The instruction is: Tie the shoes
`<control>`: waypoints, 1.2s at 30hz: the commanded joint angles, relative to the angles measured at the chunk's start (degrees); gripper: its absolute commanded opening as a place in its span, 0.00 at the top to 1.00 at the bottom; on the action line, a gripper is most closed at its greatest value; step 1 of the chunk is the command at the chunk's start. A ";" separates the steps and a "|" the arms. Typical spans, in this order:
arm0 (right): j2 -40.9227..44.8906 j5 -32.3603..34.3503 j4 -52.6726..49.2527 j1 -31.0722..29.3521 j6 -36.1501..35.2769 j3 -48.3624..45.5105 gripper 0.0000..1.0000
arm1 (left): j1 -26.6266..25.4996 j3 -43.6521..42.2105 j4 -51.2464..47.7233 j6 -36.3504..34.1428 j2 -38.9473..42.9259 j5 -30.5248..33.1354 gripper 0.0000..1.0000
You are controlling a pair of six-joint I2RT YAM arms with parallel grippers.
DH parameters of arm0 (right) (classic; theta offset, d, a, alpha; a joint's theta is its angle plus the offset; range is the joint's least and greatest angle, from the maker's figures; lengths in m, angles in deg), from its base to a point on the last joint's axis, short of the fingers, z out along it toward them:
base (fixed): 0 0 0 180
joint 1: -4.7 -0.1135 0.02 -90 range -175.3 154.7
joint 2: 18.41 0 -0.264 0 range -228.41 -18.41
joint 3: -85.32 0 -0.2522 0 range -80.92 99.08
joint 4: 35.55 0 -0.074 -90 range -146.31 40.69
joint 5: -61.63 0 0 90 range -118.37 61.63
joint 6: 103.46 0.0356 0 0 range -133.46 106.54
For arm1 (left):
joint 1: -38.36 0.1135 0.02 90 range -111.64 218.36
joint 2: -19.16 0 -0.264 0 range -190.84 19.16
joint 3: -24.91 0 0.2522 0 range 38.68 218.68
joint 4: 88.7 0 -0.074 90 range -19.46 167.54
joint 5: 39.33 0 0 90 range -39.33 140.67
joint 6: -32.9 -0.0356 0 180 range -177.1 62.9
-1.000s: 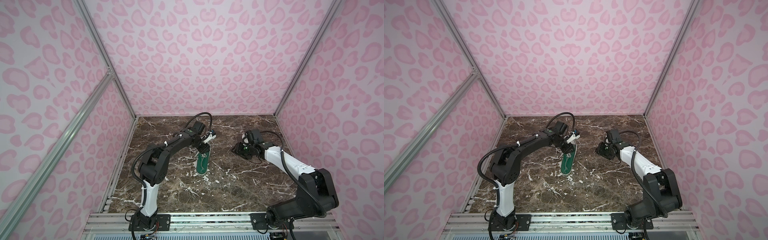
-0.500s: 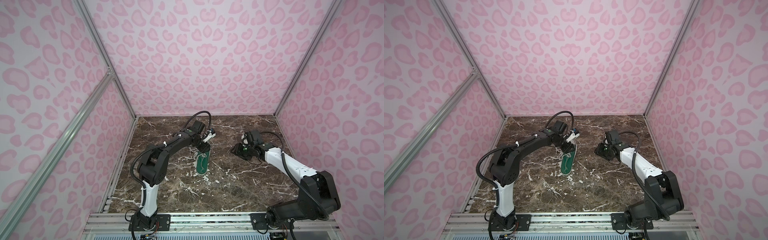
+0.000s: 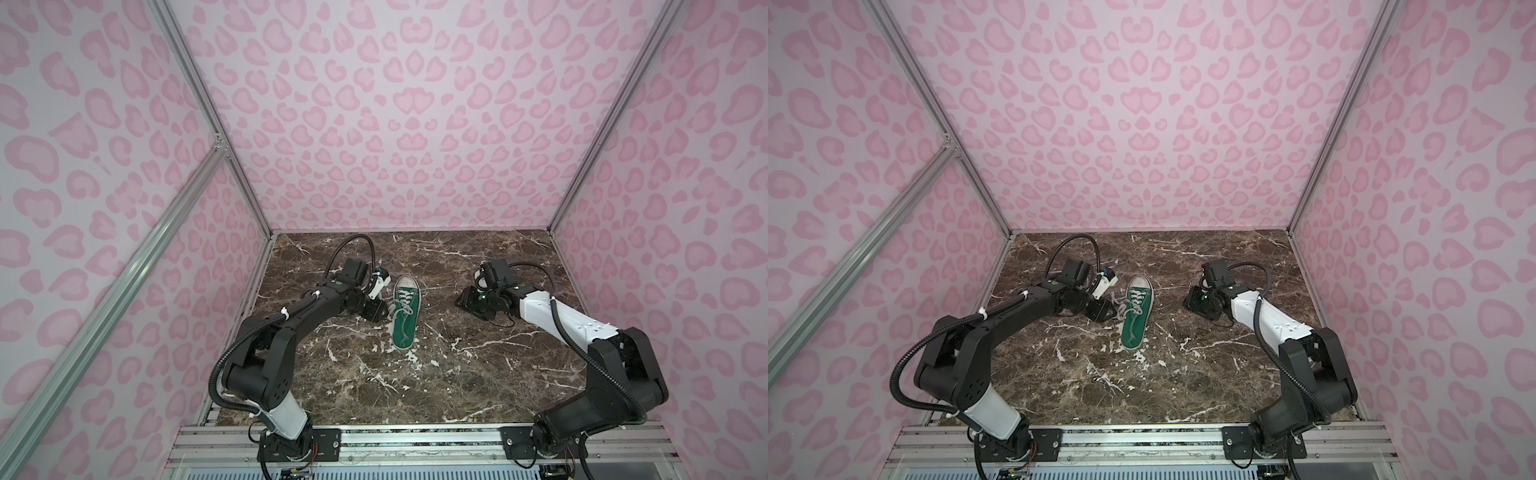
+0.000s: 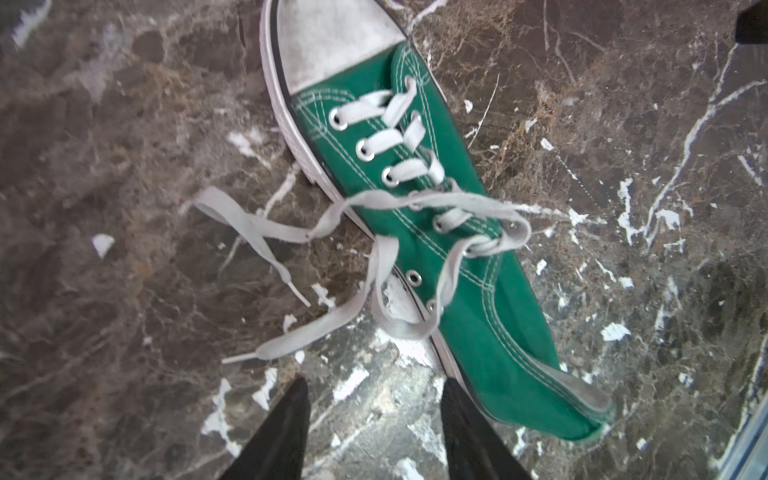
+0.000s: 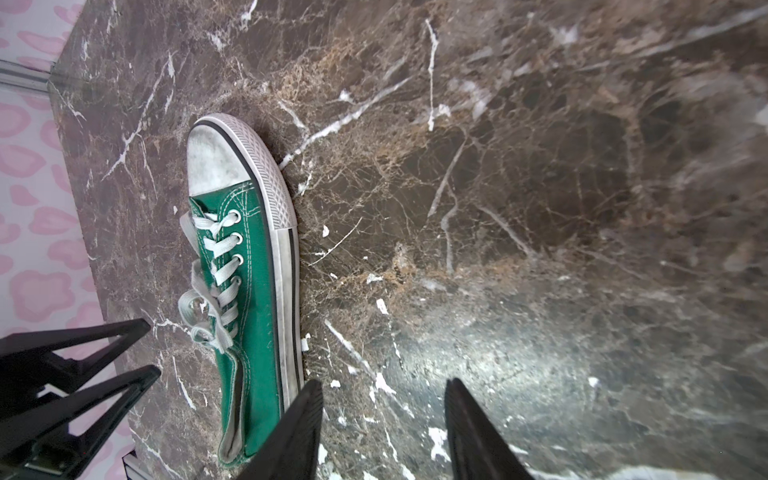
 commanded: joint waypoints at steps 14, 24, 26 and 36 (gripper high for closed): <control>-0.57 0.38 -0.06 -0.81 -0.23 1.07 0.50 | 1.02 -6.10 17.89 13.49 -2.65 -8.93 0.52; -0.44 0.36 -0.08 -0.73 -0.41 0.91 0.50 | 1.31 -6.87 20.38 15.37 -4.59 -8.88 0.59; -0.59 0.17 -0.11 -0.73 -0.44 0.96 0.50 | 1.32 -7.41 20.82 15.53 -4.51 -9.38 0.62; 0.69 0.08 0.06 -0.66 -0.44 -0.07 0.51 | 1.23 -9.29 23.05 16.20 -3.92 -10.39 0.72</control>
